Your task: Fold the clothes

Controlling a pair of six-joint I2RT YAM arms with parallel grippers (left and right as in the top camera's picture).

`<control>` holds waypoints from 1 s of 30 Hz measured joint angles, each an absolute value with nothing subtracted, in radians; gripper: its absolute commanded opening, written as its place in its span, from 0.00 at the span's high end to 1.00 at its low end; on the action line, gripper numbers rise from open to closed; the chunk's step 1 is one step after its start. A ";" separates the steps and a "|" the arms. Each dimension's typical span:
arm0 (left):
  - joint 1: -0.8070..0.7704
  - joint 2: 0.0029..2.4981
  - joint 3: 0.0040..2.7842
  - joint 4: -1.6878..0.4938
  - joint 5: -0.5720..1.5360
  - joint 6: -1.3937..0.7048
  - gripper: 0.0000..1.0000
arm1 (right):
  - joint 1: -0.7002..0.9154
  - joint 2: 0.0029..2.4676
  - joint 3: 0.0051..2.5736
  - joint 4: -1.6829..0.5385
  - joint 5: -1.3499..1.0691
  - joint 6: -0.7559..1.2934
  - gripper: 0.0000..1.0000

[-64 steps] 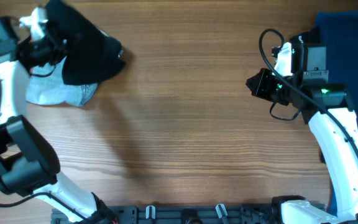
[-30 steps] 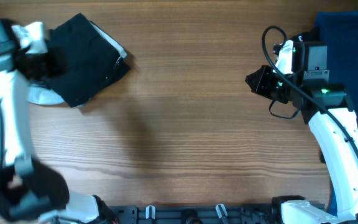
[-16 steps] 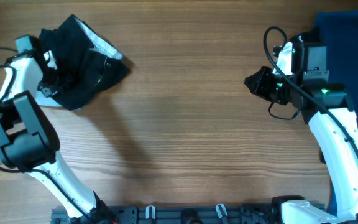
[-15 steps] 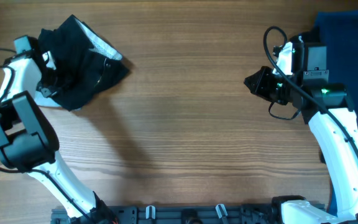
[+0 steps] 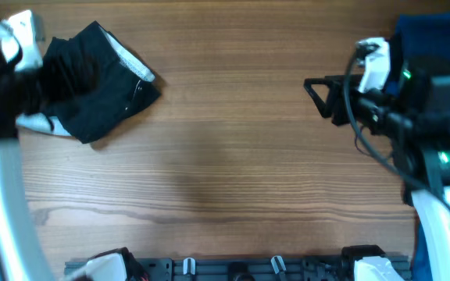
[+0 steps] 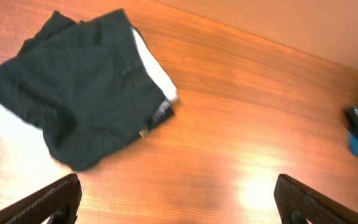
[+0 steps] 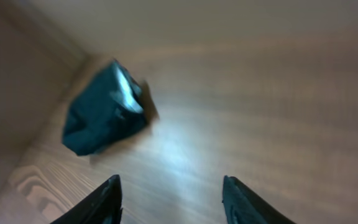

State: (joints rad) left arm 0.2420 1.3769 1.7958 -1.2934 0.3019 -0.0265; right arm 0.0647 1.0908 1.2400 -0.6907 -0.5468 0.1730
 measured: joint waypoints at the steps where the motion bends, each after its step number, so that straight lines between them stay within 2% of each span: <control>1: 0.235 1.326 1.797 -1.322 0.300 -0.026 0.00 | 0.065 1.060 1.242 -0.693 -0.551 0.166 0.00; 6: 0.227 1.181 1.797 -1.476 0.271 -0.022 0.00 | 0.065 0.893 1.245 -0.732 -0.562 0.142 0.00; 11: 0.227 1.151 1.794 -1.573 0.239 -0.020 0.00 | 0.065 0.823 1.246 -0.802 -0.569 0.132 0.00; 25: 0.227 1.164 1.789 -1.579 0.229 -0.020 0.00 | 0.065 0.853 1.246 -0.842 -0.569 0.129 0.00; 30: 0.227 1.164 1.789 -1.579 0.229 -0.020 0.00 | 0.065 0.760 1.211 -0.799 -0.504 0.090 0.00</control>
